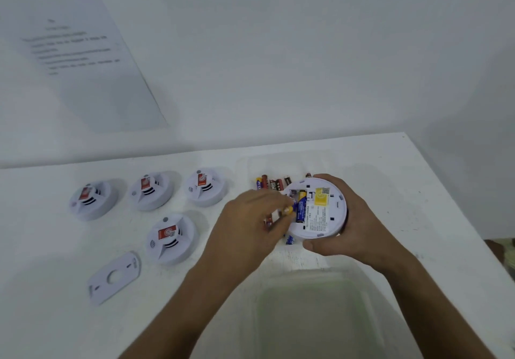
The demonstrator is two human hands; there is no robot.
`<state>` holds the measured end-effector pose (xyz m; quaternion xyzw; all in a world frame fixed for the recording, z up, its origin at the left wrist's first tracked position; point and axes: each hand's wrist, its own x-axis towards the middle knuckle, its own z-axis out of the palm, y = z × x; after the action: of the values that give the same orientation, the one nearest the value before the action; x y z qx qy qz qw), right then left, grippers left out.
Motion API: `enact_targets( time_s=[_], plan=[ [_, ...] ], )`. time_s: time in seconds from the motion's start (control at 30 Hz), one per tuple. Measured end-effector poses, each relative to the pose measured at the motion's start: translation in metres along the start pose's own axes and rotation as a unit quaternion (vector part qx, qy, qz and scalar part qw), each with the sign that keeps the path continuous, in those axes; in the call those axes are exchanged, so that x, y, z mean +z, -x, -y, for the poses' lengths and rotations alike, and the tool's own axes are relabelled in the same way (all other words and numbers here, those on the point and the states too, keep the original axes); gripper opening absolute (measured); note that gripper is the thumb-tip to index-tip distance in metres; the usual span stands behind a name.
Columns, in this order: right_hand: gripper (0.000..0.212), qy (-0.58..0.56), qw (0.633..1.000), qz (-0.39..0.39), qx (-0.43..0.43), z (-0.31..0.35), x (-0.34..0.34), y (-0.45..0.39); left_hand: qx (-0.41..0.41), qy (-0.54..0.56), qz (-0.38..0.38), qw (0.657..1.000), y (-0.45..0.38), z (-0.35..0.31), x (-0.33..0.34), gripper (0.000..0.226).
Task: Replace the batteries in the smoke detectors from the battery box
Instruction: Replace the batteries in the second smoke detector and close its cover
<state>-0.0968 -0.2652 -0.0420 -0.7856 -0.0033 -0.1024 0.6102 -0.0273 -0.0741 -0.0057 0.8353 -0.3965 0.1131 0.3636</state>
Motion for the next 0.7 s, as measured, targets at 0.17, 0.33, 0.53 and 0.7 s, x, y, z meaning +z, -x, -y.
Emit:
enact_targets(
  time_s=[0.17,0.33,0.53,0.7],
  plan=[
    [0.088,0.006,0.999,0.032,-0.013,0.009,0.025,-0.007,-0.033,0.054,-0.04,0.997,0.028,0.012,-0.013,0.017],
    [0.094,-0.003,0.997,0.08,-0.023,0.02,0.061,-0.02,-0.196,0.113,-0.04,0.973,0.047,0.025,-0.053,0.029],
    [0.09,-0.033,0.989,0.141,-0.032,0.039,0.114,-0.033,-0.374,0.283,0.044,0.882,0.065,0.049,-0.114,0.085],
    [0.091,-0.049,0.984,0.168,-0.039,0.056,0.175,-0.039,-0.404,0.329,0.018,0.853,0.097,0.074,-0.151,0.07]
  ],
)
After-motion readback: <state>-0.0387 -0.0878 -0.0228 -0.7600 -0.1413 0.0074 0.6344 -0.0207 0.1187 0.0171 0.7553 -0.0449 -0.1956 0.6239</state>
